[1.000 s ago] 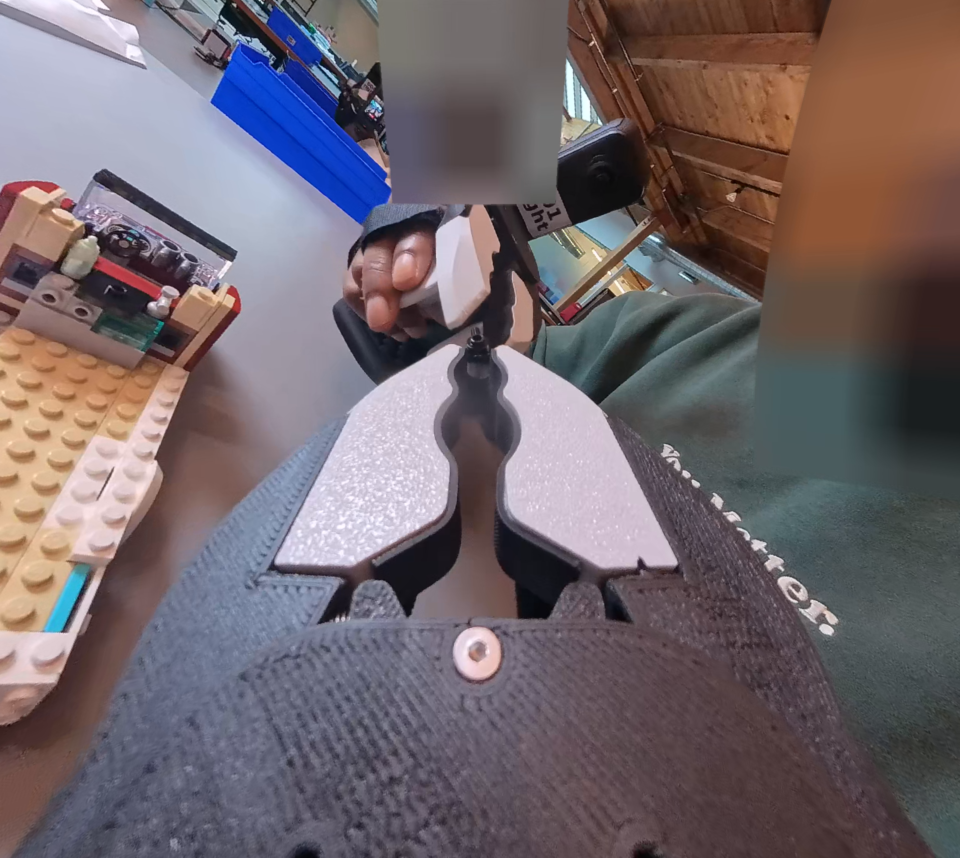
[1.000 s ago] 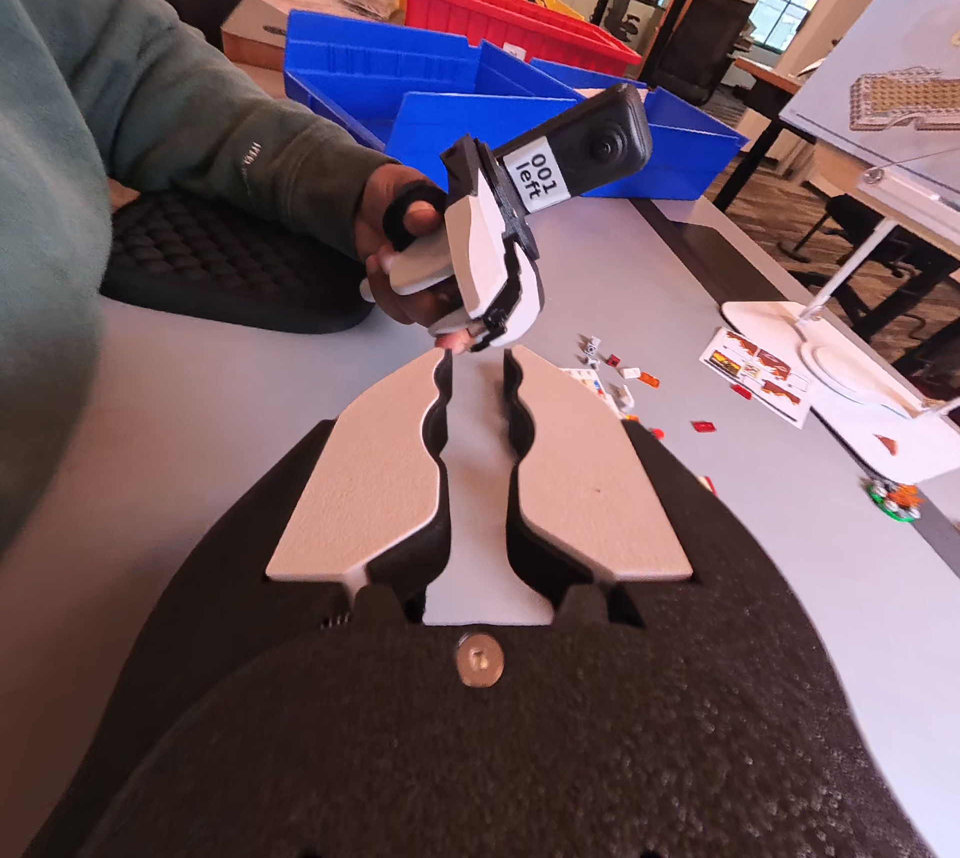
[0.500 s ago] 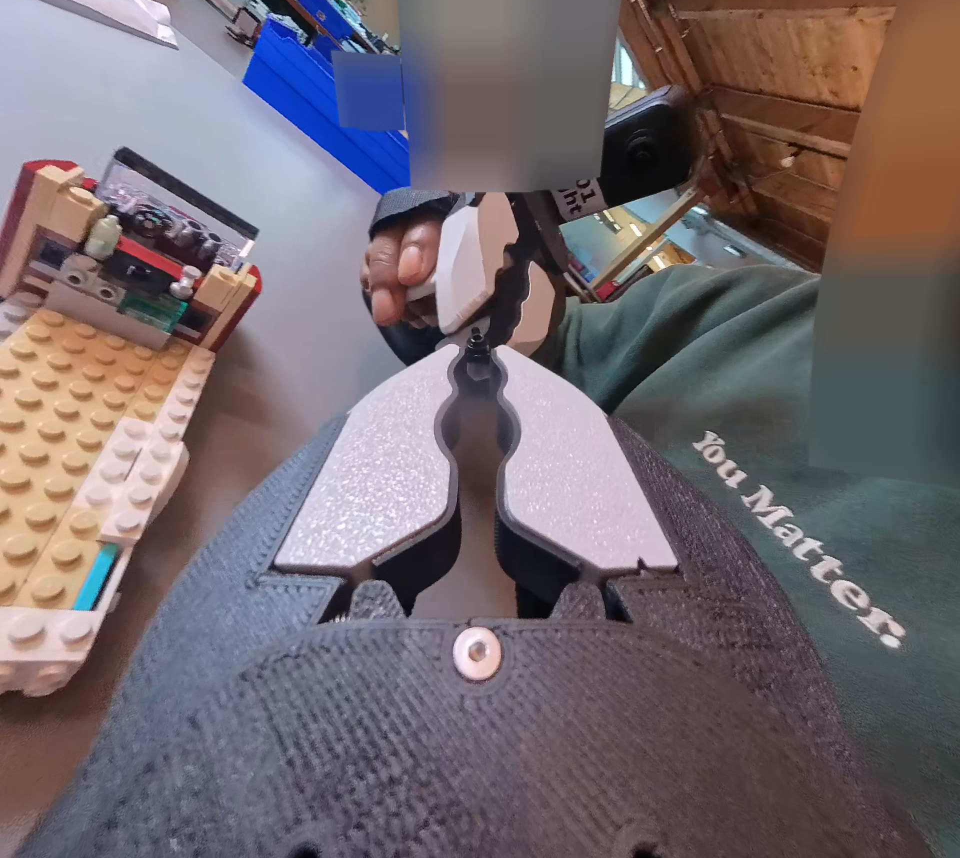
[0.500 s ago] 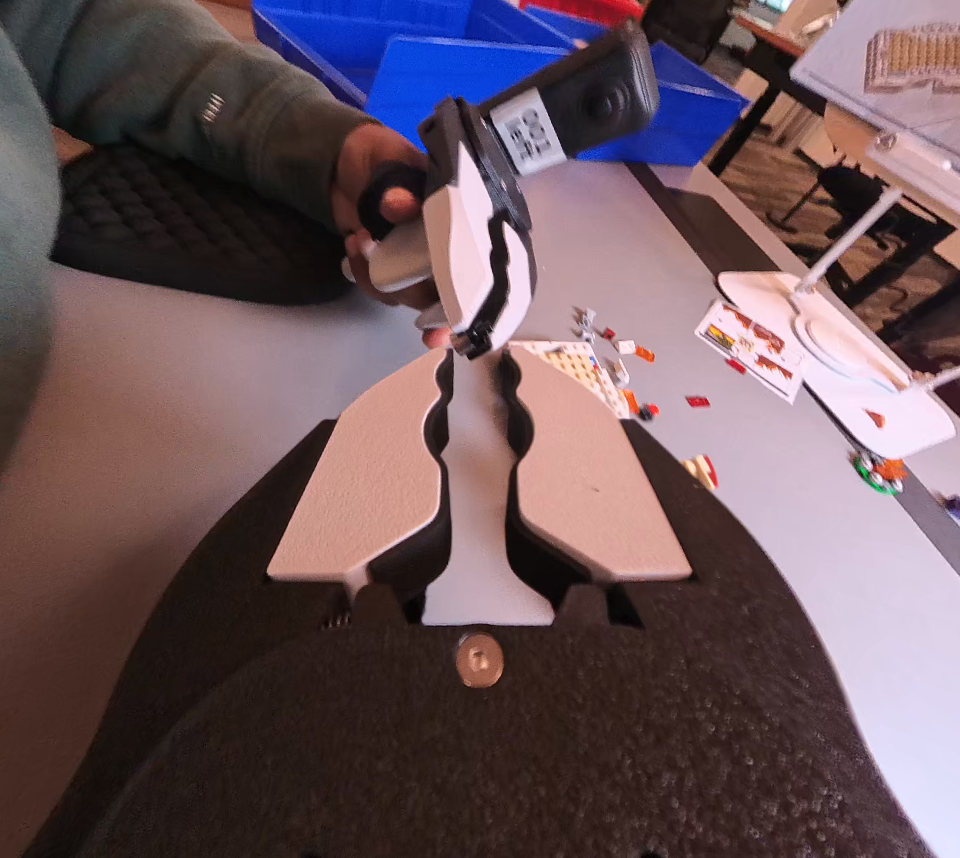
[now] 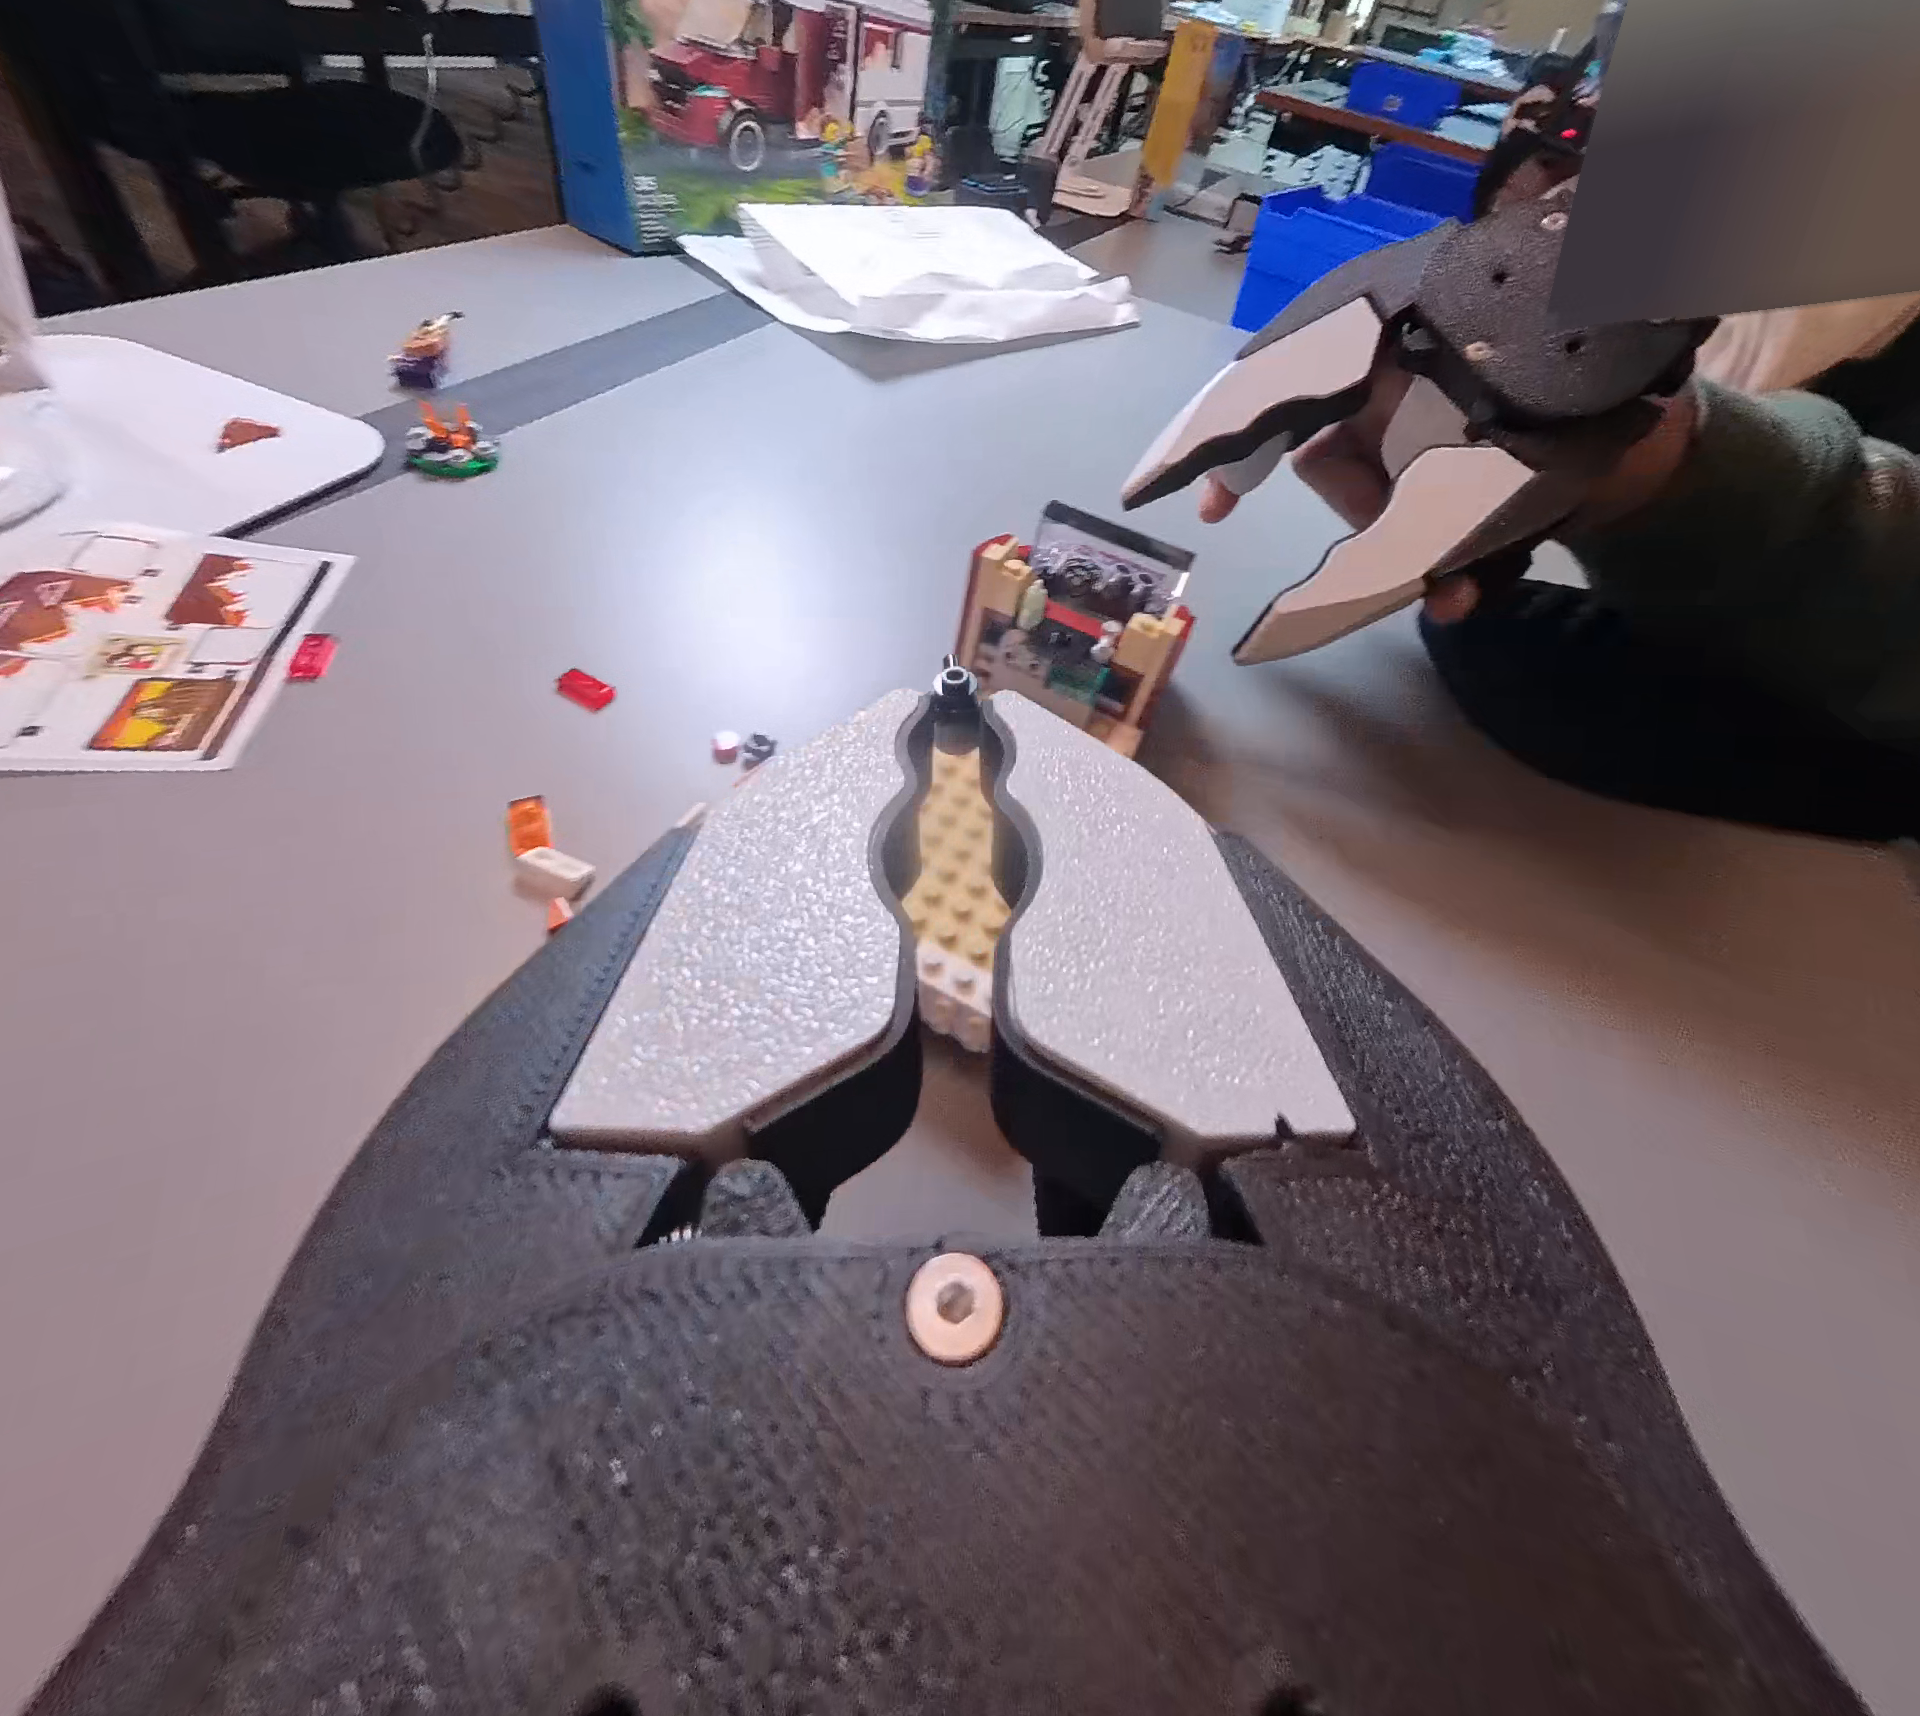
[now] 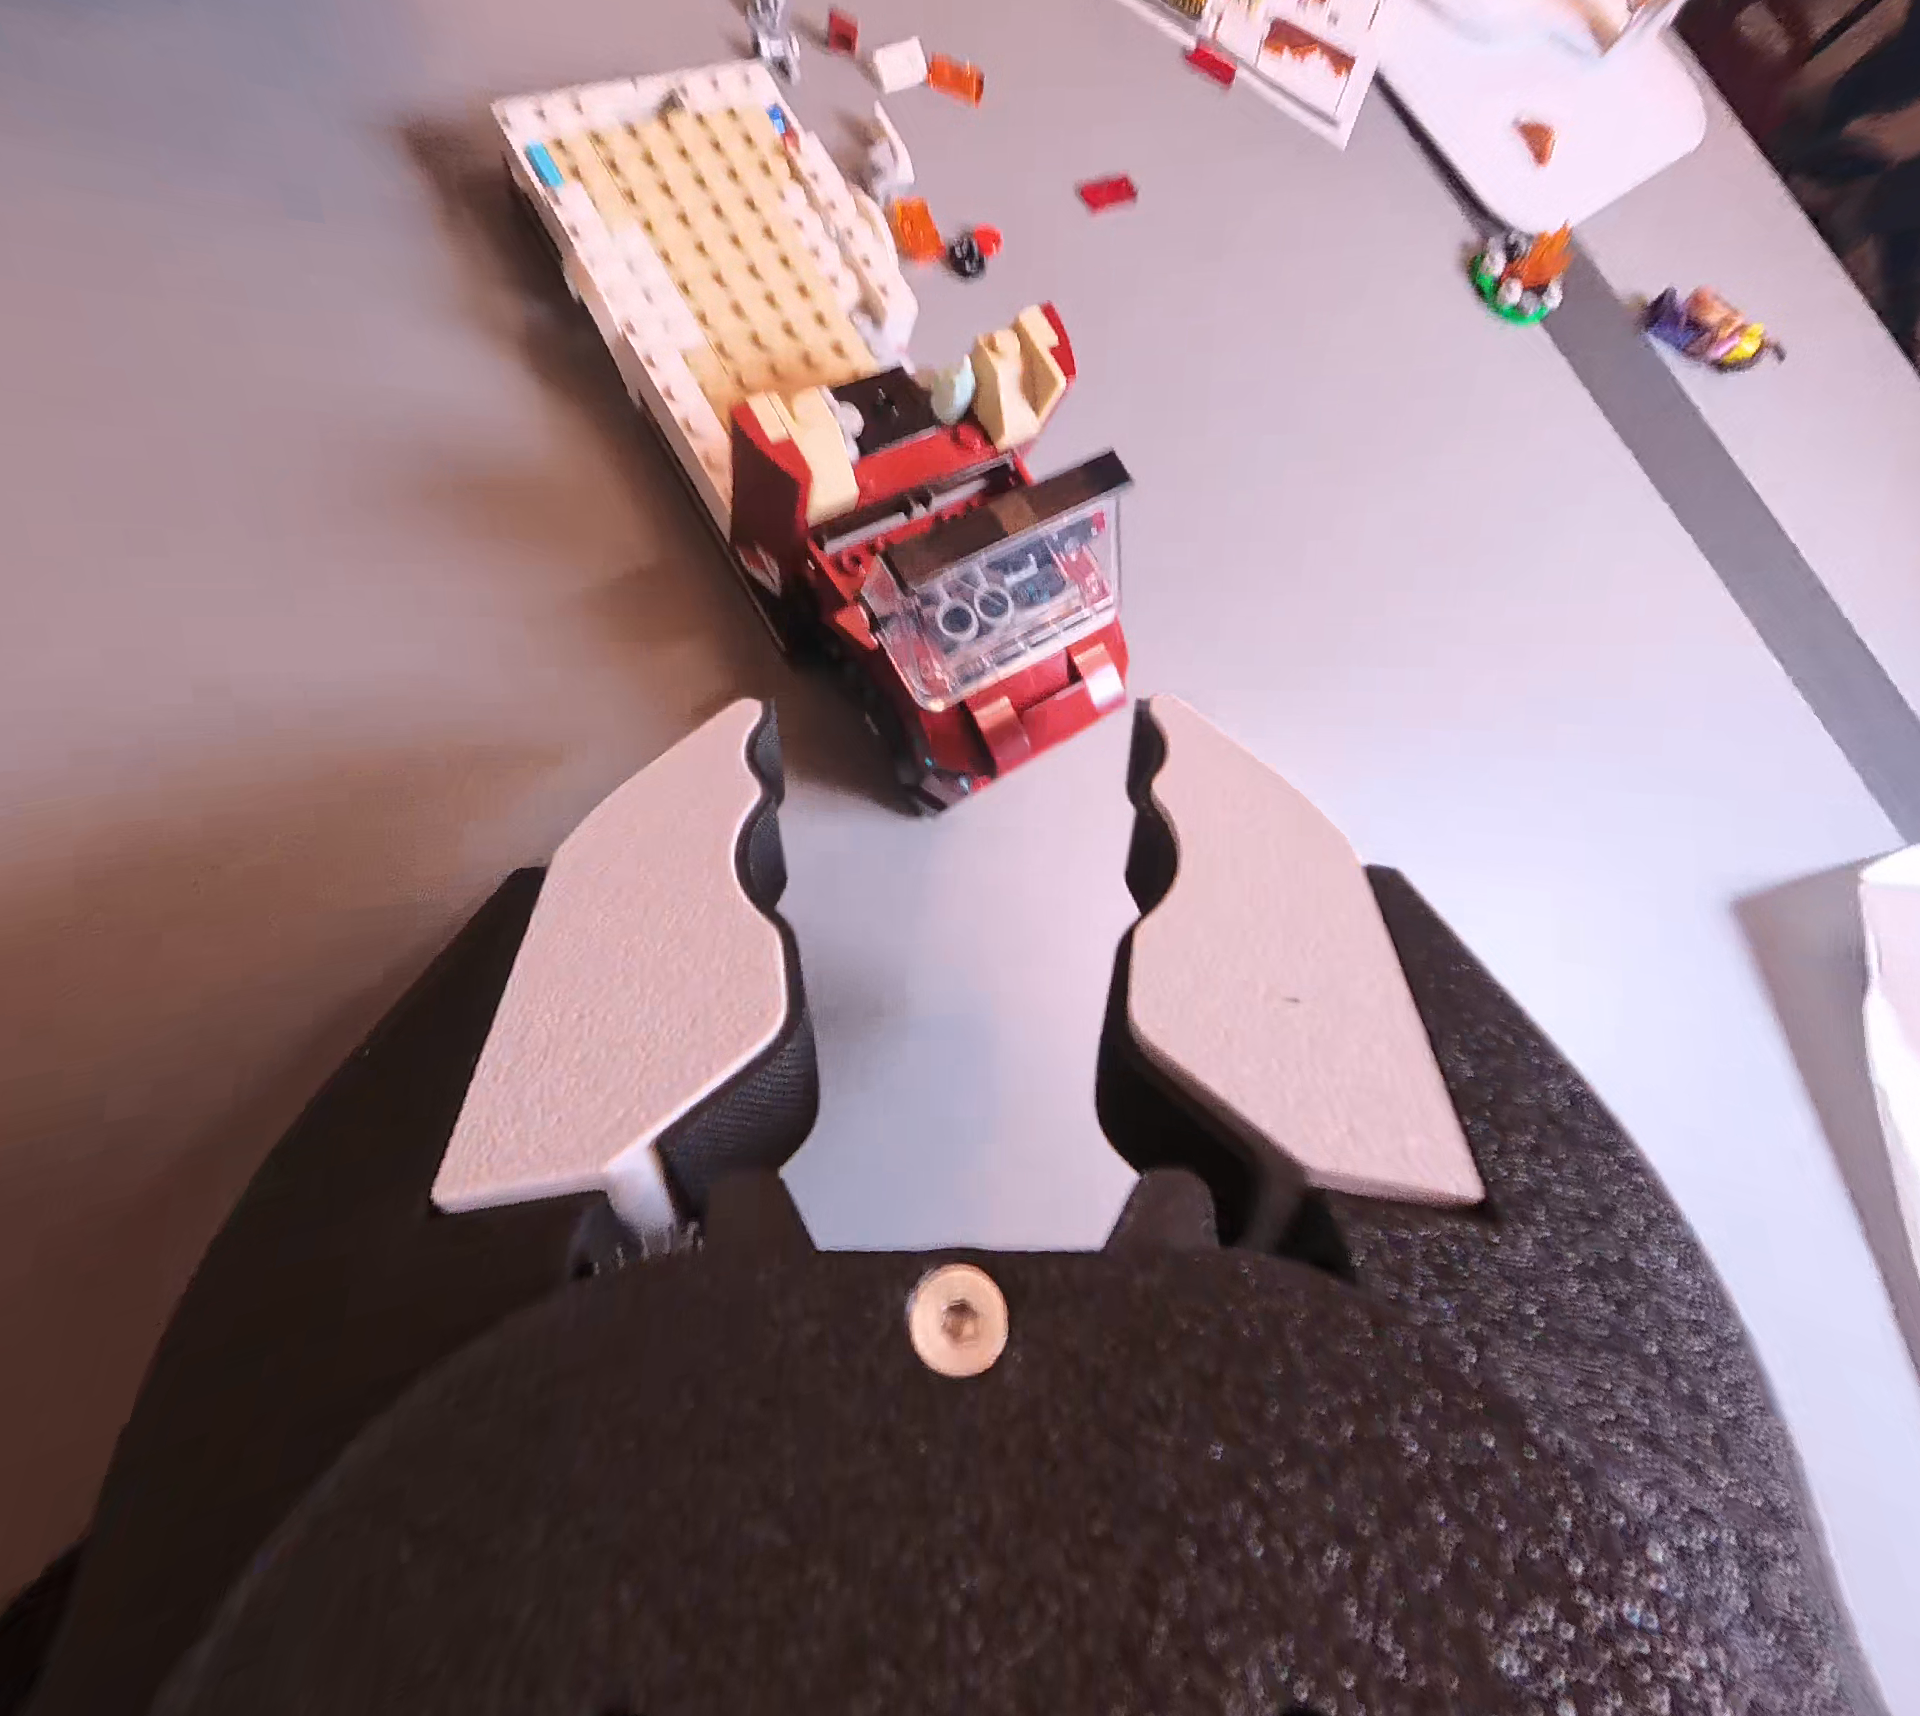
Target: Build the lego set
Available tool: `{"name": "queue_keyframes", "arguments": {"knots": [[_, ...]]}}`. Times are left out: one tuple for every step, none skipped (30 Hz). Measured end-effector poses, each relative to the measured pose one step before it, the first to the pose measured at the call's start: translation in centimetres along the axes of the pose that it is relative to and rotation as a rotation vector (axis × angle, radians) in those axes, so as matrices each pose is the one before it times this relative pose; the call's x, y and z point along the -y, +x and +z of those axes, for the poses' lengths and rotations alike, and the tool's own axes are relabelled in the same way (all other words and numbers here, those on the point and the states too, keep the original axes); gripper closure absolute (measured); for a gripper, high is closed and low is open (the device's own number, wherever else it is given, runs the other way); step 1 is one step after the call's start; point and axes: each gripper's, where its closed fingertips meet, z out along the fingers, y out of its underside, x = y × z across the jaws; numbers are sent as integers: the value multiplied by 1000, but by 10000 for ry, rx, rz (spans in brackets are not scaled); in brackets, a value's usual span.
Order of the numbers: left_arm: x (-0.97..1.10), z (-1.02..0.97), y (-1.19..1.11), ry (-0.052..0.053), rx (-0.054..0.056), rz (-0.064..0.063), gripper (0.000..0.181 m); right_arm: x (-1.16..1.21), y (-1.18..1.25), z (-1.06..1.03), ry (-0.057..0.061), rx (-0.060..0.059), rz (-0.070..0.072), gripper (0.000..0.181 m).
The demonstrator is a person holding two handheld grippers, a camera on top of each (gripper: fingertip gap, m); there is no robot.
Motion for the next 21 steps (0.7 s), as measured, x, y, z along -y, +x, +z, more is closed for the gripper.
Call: {"name": "queue_keyframes", "arguments": {"knots": [[-76,-173,-695,-46,253,94,173,-452,306,187,-195,13,-108,115],[-77,-158,-553,-27,150,50,173,-257,238,196,-110,109,-115,115],[-71,-115,-428,-8,69,-67,173,-24,116,205,-20,251,-74,114],[-16,-92,-303,69,25,-175,173,138,117,231,39,320,-49,114],[-5,-52,-151,79,-39,-207,173,100,96,264,-18,390,-109,114],[-30,-10,-75,40,-46,-166,173,-11,117,321,-119,415,-184,113],[-29,11,-60,26,1,-64,173,-47,95,366,-175,456,-187,112],[-25,-1,-47,17,32,24,173,29,-87,374,-136,564,-141,111],[-8,-5,-3,5,15,61,173,210,-188,364,-20,586,-133,112],[-27,-17,64,12,-22,59,173,217,-26,343,1,419,-185,118],[1,-13,86,36,-29,48,173,81,22,268,-65,346,-284,122],[8,7,88,39,-22,45,173,69,48,138,-45,318,-307,123],[-31,27,76,6,-7,68,173,34,61,39,-41,303,-318,123],[-49,46,89,-16,-5,105,173,-24,21,-12,-54,320,-391,123],[-41,74,129,-13,-32,117,173,-42,-78,-38,-45,371,-466,123],[-31,78,187,1,-79,114,173,-33,-183,-23,-50,427,-489,123],[-54,97,236,-9,-126,93,173,-7,-149,-8,-93,403,-517,123],[-59,123,247,-22,-143,70,173,-33,-45,10,-206,355,-500,123],[-99,142,220,-45,-132,56,173,-46,57,2,-333,327,-494,123],[-100,145,171,-48,-103,57,173,-70,127,9,-419,311,-494,123],[-100,130,133,-56,-82,66,173,-72,175,12,-463,291,-478,123]]}}
